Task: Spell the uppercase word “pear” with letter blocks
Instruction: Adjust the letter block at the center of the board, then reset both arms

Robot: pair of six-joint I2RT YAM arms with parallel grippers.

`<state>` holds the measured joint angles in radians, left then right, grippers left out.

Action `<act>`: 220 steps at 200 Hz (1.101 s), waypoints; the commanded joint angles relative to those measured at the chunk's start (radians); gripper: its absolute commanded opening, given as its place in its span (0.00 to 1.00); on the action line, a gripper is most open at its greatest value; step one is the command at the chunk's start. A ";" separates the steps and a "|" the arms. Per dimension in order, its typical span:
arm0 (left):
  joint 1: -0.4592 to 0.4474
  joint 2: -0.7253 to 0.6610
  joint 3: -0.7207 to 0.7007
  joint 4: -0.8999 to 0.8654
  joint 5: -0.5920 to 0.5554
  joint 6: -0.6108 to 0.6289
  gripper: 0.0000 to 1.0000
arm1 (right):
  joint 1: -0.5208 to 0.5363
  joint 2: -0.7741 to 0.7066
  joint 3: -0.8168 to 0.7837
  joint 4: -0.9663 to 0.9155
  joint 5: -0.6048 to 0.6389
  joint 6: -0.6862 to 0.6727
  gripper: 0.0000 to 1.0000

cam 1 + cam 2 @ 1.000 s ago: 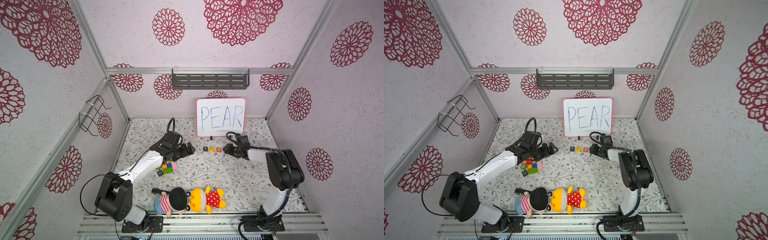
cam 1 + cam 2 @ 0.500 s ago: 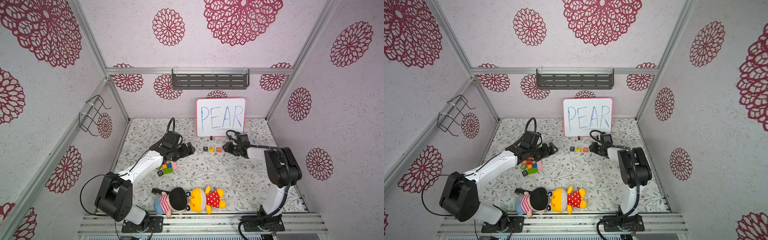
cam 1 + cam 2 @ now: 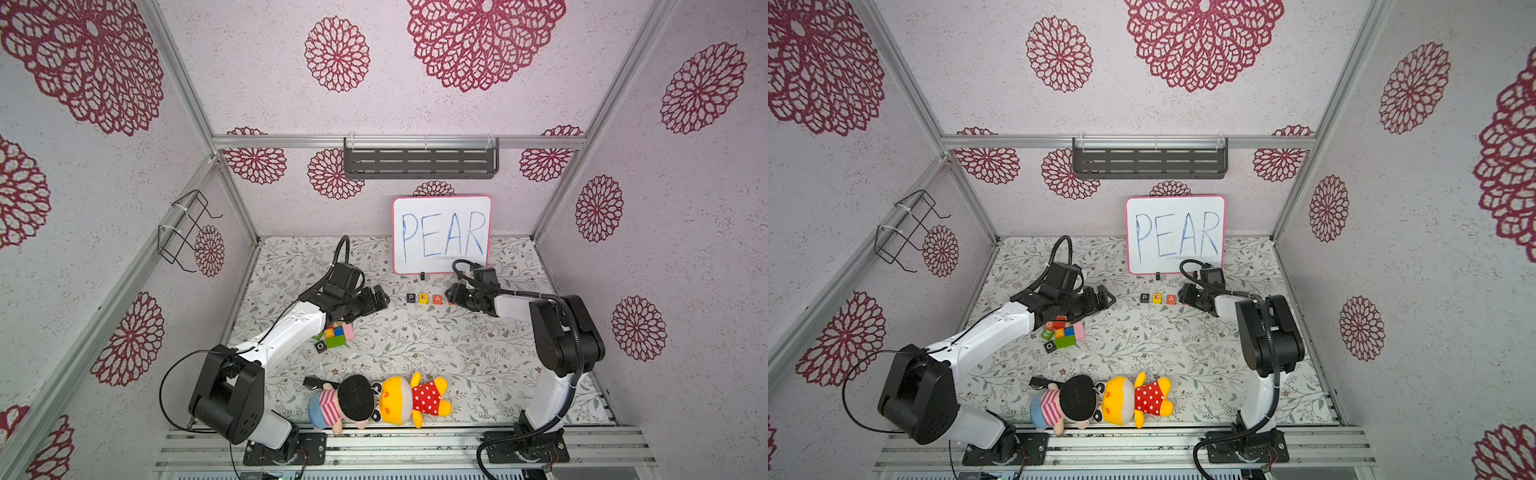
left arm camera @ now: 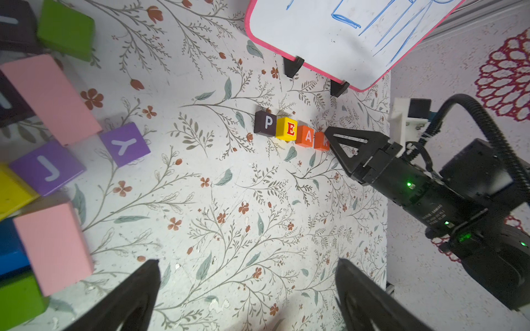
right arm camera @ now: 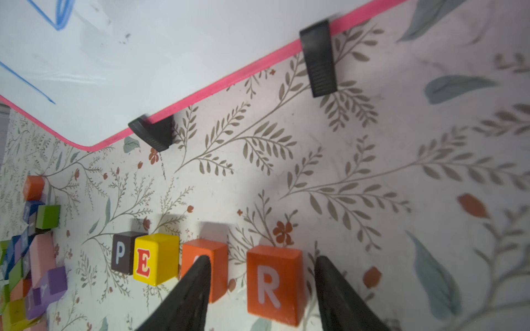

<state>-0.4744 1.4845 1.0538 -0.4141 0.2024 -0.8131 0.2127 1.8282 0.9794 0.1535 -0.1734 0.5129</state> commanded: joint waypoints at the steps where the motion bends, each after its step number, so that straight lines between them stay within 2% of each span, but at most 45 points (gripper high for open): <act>1: 0.010 -0.111 -0.030 -0.032 -0.216 0.108 0.98 | -0.009 -0.181 -0.051 0.018 0.194 -0.070 0.66; 17: 0.011 -0.206 -0.131 0.044 -0.498 0.183 0.98 | -0.014 -0.291 -0.174 0.160 0.301 -0.128 0.69; 32: 0.010 -0.295 -0.270 0.236 -0.708 0.353 0.98 | -0.007 -0.405 -0.355 0.430 0.383 -0.242 0.75; 39: 0.020 -0.329 -0.316 0.280 -0.834 0.371 0.98 | 0.000 -0.453 -0.443 0.540 0.434 -0.300 0.75; 45: 0.041 -0.356 -0.359 0.334 -0.874 0.411 0.98 | 0.003 -0.493 -0.506 0.603 0.473 -0.354 0.75; 66: 0.161 -0.393 -0.521 0.571 -0.752 0.637 0.99 | 0.001 -0.615 -0.615 0.577 0.595 -0.478 0.75; 71: 0.208 -0.389 -0.553 0.652 -0.712 0.641 0.98 | -0.002 -0.630 -0.639 0.577 0.615 -0.499 0.75; 79: 0.303 -0.382 -0.514 0.555 -0.602 0.583 0.99 | -0.010 -0.630 -0.689 0.624 0.631 -0.517 0.75; 88: 0.358 -0.350 -0.513 0.617 -0.558 0.587 0.99 | -0.017 -0.610 -0.746 0.689 0.632 -0.531 0.75; 96: 0.379 -0.317 -0.489 0.608 -0.535 0.608 0.99 | -0.012 -0.589 -0.767 0.756 0.666 -0.549 0.76; 101: 0.389 -0.294 -0.477 0.615 -0.523 0.629 1.00 | -0.017 -0.592 -0.768 0.748 0.637 -0.558 0.77; 110: 0.413 -0.263 -0.461 0.622 -0.496 0.652 0.99 | -0.022 -0.574 -0.811 0.882 0.622 -0.580 0.78; 127: 0.465 -0.196 -0.490 0.706 -0.467 0.684 0.99 | -0.030 -0.505 -0.852 1.088 0.636 -0.611 0.90; 136: 0.494 -0.168 -0.523 0.782 -0.422 0.686 0.98 | -0.036 -0.474 -0.833 1.098 0.649 -0.593 0.92; 145: 0.510 -0.145 -0.571 0.890 -0.412 0.686 0.98 | -0.054 -0.436 -0.821 1.110 0.574 -0.586 0.93; 152: 0.522 -0.129 -0.600 0.985 -0.385 0.687 0.99 | -0.056 -0.385 -0.820 1.166 0.570 -0.592 0.95; 163: 0.533 -0.127 -0.610 1.020 -0.349 0.701 1.00 | -0.060 -0.327 -0.813 1.216 0.580 -0.588 0.97; 186: 0.548 -0.075 -0.620 1.115 -0.349 0.736 0.99 | -0.101 -0.328 -0.782 1.139 0.494 -0.555 0.99; 207: 0.575 0.083 -0.691 1.440 -0.368 0.715 0.98 | -0.125 -0.274 -0.766 1.157 0.466 -0.543 0.99; 211: 0.584 0.086 -0.680 1.426 -0.365 0.702 0.98 | -0.129 -0.289 -0.760 1.116 0.452 -0.532 0.99; 220: 0.617 0.052 -0.615 1.220 -0.320 0.666 0.98 | -0.158 -0.285 -0.740 1.089 0.389 -0.523 0.99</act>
<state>0.0853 1.5139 0.3969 0.7681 -0.1791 -0.1253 0.0921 1.5318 0.1947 1.2255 0.3298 -0.0490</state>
